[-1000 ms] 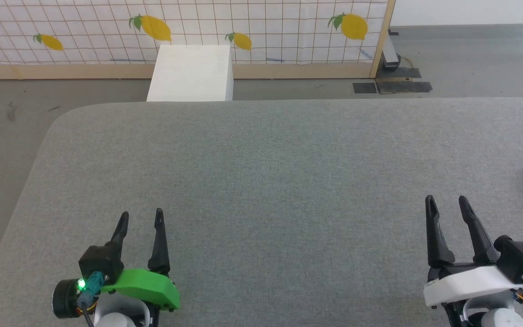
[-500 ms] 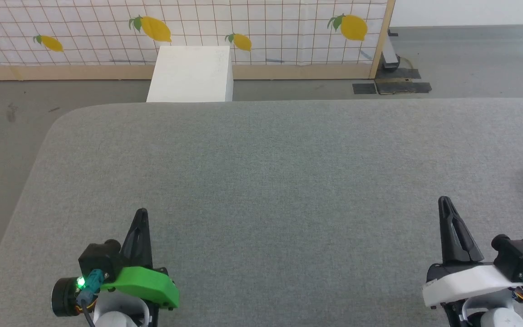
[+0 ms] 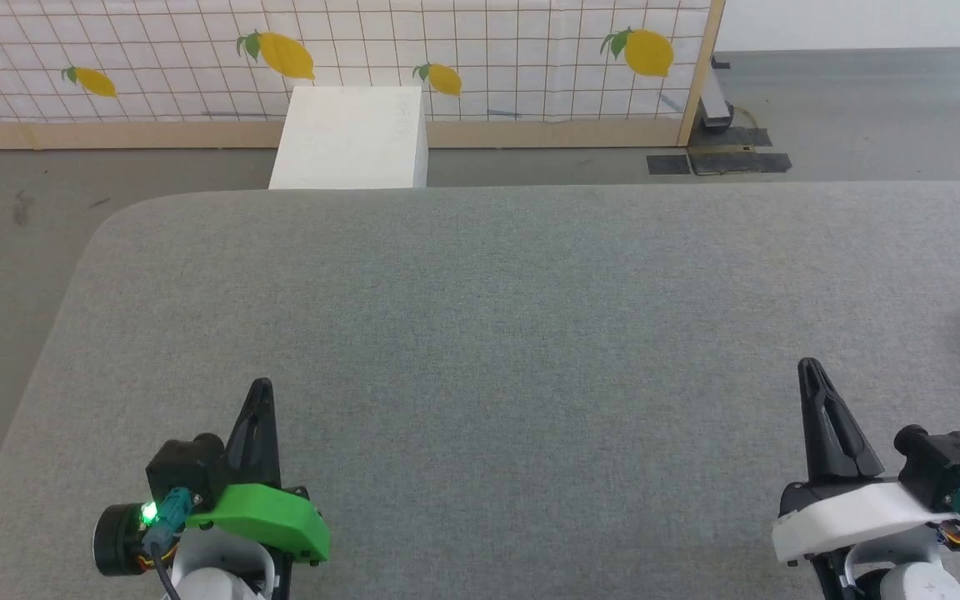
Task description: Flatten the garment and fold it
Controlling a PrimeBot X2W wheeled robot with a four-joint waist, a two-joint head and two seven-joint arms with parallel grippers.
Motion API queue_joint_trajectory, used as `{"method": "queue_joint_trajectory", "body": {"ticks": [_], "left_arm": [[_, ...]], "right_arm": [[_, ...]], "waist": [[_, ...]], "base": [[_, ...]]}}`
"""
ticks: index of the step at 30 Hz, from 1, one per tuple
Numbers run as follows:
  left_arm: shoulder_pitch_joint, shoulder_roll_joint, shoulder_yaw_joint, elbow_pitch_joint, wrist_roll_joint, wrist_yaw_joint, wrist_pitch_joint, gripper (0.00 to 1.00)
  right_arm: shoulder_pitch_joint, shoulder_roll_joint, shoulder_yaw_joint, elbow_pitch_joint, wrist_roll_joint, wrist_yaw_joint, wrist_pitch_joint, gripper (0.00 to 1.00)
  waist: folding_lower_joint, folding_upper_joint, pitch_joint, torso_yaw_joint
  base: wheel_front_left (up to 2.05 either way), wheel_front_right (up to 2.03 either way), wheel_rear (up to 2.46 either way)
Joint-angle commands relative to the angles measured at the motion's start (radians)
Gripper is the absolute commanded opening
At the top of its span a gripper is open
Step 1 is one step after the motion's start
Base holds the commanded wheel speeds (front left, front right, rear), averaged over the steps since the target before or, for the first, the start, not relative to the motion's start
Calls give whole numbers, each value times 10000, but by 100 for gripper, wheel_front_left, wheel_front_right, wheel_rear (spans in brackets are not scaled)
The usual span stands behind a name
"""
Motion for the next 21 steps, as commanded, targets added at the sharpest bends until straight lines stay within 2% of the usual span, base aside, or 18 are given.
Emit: {"method": "queue_joint_trajectory", "body": {"ticks": [1, 21], "left_arm": [[125, -45, 58, -87, 182, -41, 47, 0], [221, -129, 192, -420, 541, -89, 442, 0]], "right_arm": [[33, 0, 22, -84, -104, -3, 72, 0], [58, 0, 106, -311, -462, -6, 474, 0]], "waist": [[0, 0, -3, 0], [0, 0, -41, -8]], "base": [[0, 0, 0], [0, 0, 0]]}}
